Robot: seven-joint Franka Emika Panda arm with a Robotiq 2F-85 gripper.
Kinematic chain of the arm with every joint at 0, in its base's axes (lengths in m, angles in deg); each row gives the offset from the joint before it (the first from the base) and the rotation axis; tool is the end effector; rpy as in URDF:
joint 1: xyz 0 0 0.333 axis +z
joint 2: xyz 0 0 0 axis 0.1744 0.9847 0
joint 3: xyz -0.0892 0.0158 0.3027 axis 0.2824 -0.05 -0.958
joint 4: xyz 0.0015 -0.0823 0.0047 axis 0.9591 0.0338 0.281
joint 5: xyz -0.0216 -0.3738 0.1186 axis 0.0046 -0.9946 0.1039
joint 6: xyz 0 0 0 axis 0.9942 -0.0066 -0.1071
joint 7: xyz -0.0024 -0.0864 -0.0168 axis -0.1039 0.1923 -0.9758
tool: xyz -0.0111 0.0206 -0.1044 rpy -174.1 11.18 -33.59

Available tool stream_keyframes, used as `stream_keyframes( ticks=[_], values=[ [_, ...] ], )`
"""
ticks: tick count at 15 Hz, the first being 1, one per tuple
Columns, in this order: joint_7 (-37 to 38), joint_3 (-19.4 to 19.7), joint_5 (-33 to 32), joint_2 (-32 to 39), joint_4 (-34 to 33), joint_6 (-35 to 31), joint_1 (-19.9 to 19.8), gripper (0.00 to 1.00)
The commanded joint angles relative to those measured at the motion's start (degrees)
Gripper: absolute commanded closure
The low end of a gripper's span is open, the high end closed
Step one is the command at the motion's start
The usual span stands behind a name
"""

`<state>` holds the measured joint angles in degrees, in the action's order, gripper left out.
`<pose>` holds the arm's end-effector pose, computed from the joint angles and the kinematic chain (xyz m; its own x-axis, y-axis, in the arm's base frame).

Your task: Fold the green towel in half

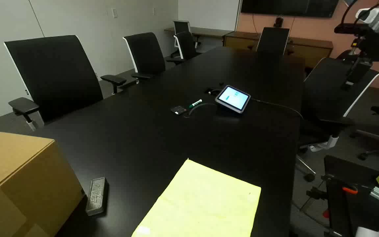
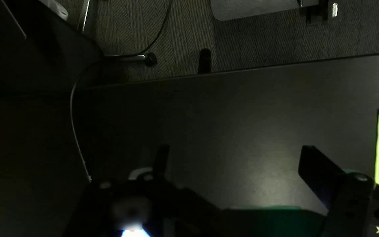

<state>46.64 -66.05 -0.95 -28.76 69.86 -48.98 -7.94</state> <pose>0.2771 -0.1807 0.4543 0.9885 -0.0989 0.1148 -0.1250 -0.9603 0.2493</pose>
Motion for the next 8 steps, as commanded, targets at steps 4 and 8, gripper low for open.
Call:
stream_keyframes(
  ticks=[4,8],
  values=[
    [0.0,0.3,-0.1,0.2,-0.1,0.1,0.3,0.0],
    [0.5,-0.1,-0.7,2.1,-0.2,-1.4,0.4,0.0]
  ],
)
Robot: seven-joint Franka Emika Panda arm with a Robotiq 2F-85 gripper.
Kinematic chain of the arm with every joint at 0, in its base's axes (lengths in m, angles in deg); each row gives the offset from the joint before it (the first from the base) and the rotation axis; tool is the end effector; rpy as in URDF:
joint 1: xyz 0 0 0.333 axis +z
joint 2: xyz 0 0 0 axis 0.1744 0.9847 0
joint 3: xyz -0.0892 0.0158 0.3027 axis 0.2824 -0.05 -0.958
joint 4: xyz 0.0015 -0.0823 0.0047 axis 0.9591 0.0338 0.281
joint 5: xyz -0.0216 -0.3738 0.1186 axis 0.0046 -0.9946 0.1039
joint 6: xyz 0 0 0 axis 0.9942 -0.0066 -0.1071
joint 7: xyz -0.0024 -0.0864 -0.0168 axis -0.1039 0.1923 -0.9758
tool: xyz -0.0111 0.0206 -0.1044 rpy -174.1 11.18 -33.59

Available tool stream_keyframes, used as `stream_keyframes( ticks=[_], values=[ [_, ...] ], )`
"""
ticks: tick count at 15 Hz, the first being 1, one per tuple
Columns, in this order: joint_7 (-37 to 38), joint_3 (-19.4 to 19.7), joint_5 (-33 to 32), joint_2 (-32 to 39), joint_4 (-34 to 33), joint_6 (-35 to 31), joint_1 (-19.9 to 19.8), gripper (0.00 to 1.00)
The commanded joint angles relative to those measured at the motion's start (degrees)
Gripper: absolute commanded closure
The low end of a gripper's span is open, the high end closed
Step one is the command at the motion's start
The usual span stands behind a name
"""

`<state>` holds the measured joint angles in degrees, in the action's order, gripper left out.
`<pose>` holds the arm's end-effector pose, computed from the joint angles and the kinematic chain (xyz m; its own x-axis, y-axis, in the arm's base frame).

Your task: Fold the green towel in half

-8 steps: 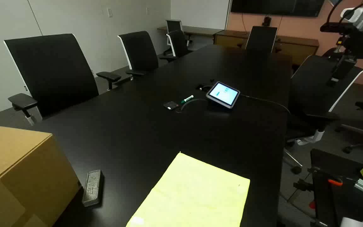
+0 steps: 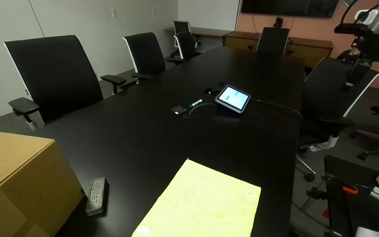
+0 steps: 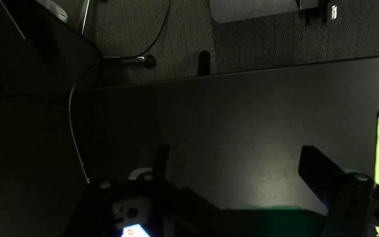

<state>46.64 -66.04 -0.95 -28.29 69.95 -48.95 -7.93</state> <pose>0.2778 -0.1807 0.4508 0.9895 -0.0991 0.1049 -0.1224 -0.9612 0.2471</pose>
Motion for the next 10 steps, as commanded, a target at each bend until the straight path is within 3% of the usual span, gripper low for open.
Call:
stream_keyframes(
  ticks=[1,4,10],
  values=[
    [0.2,-0.1,-0.3,2.8,-0.6,-1.9,1.1,0.0],
    [2.1,-1.2,0.6,8.0,-1.1,-5.4,3.0,0.0],
    [6.1,-3.1,4.1,24.1,-2.4,-19.2,7.1,0.0]
  ],
)
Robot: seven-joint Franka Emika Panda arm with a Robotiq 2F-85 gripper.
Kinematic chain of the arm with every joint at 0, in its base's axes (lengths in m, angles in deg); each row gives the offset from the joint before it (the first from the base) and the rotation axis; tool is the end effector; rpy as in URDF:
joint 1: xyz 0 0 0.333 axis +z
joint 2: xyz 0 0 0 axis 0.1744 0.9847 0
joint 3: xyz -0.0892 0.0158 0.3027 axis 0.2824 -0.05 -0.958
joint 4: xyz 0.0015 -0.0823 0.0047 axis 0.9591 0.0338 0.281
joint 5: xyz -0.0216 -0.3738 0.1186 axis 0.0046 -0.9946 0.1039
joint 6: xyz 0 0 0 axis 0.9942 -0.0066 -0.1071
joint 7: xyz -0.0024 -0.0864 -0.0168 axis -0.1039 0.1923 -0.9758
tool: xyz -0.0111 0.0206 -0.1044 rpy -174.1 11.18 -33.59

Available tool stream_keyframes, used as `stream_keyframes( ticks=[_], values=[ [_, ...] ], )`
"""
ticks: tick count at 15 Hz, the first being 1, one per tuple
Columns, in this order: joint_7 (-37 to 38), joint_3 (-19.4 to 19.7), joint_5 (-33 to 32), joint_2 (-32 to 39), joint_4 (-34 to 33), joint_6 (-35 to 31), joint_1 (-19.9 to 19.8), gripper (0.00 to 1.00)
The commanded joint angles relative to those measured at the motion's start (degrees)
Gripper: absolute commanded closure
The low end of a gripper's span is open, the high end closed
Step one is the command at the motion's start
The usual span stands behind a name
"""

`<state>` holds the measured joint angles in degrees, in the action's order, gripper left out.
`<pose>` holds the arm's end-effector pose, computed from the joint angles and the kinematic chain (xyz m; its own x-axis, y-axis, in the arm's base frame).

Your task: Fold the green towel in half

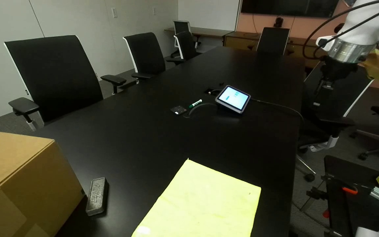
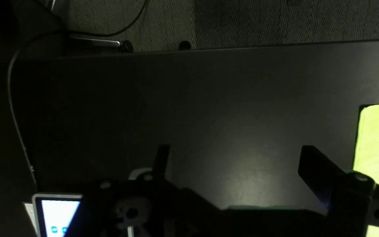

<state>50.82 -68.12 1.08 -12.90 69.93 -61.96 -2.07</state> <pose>0.3440 -0.1429 0.3823 0.9965 -0.0109 0.0825 -0.0285 -0.9761 0.2155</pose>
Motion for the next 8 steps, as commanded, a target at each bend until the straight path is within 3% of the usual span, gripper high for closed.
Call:
stream_keyframes(
  ticks=[1,4,8],
  values=[
    [2.3,-1.4,2.5,11.7,-2.9,-8.4,1.4,0.0],
    [2.8,-2.0,5.9,20.3,-4.8,-14.1,2.8,0.0],
    [4.2,-3.7,15.3,29.7,-7.4,-19.2,6.1,0.0]
  ],
)
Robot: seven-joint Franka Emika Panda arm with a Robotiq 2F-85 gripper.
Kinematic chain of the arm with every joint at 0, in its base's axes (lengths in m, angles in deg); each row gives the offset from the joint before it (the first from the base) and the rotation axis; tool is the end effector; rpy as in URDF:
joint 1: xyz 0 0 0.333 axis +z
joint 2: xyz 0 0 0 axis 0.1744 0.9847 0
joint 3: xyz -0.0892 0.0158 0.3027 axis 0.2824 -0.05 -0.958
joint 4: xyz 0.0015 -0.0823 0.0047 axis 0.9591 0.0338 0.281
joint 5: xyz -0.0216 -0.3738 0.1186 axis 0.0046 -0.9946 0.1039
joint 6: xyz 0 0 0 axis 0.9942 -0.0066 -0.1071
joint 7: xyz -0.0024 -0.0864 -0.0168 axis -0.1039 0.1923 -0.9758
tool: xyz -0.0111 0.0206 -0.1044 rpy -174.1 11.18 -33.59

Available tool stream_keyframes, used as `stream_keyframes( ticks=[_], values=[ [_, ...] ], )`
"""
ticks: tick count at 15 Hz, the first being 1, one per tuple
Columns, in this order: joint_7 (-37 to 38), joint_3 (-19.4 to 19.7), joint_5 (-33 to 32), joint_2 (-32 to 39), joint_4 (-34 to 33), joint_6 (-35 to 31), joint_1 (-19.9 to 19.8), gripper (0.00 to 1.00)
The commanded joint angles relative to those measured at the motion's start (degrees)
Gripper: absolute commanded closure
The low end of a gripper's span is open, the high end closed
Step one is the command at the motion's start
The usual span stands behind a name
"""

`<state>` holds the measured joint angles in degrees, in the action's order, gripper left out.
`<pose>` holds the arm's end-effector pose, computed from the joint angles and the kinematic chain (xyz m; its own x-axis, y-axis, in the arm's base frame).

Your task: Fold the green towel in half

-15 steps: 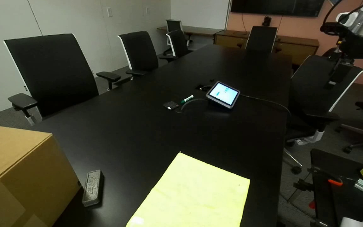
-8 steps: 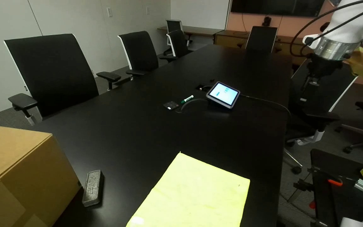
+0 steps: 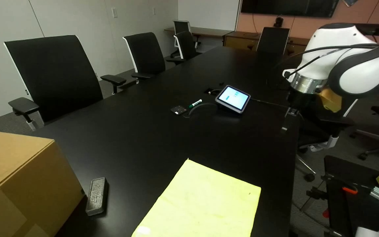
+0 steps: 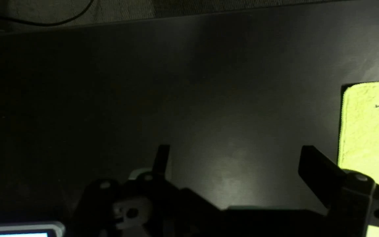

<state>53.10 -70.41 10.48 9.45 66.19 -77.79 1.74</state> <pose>0.4050 -0.1119 0.2832 0.9973 -0.0359 0.0640 -0.0424 -0.9937 0.1037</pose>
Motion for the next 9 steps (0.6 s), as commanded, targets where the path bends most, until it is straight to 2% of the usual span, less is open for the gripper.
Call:
stream_keyframes(
  ticks=[1,4,5,9],
  values=[
    [1.8,-2.0,8.8,9.1,-4.3,-4.3,3.1,0.0],
    [4.8,-4.2,13.8,14.9,-7.1,-6.8,4.4,0.0],
    [7.5,-4.5,13.5,17.8,-8.4,-8.1,4.8,0.0],
    [8.4,-6.5,18.5,24.1,-11.5,-10.0,4.8,0.0]
  ],
)
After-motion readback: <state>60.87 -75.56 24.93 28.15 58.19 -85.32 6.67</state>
